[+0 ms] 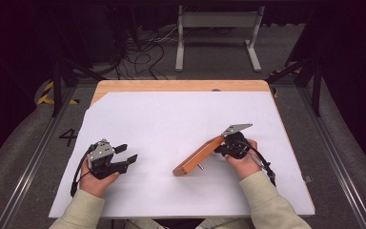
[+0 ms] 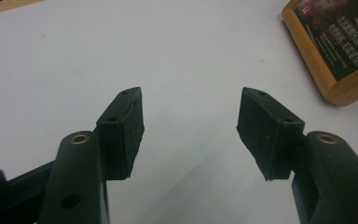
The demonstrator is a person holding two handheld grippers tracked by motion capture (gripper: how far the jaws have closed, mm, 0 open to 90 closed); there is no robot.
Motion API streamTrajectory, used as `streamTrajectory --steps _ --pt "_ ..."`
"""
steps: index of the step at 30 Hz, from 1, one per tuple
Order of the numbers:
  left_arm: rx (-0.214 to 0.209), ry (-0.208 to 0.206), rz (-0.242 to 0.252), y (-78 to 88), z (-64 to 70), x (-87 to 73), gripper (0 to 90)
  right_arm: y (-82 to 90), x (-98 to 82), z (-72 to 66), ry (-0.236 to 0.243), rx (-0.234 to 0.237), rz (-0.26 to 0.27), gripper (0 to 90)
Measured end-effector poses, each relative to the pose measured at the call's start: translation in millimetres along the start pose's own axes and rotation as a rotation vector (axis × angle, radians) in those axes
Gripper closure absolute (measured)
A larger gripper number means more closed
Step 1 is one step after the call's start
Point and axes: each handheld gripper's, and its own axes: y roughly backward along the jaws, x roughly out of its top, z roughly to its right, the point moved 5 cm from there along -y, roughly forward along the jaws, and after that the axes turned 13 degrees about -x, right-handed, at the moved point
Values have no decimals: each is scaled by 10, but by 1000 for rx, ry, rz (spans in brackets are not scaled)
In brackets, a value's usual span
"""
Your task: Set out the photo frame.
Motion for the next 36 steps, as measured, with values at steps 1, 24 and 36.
streamTrajectory --steps 1,24,36 --pt "1 5 4 9 0 -7 412 -19 21 5 4 -4 -3 900" --pt "27 19 3 124 -19 -91 412 -497 560 -140 28 53 -7 900" --pt "13 20 4 84 -22 -73 412 -628 685 -294 42 111 3 900"
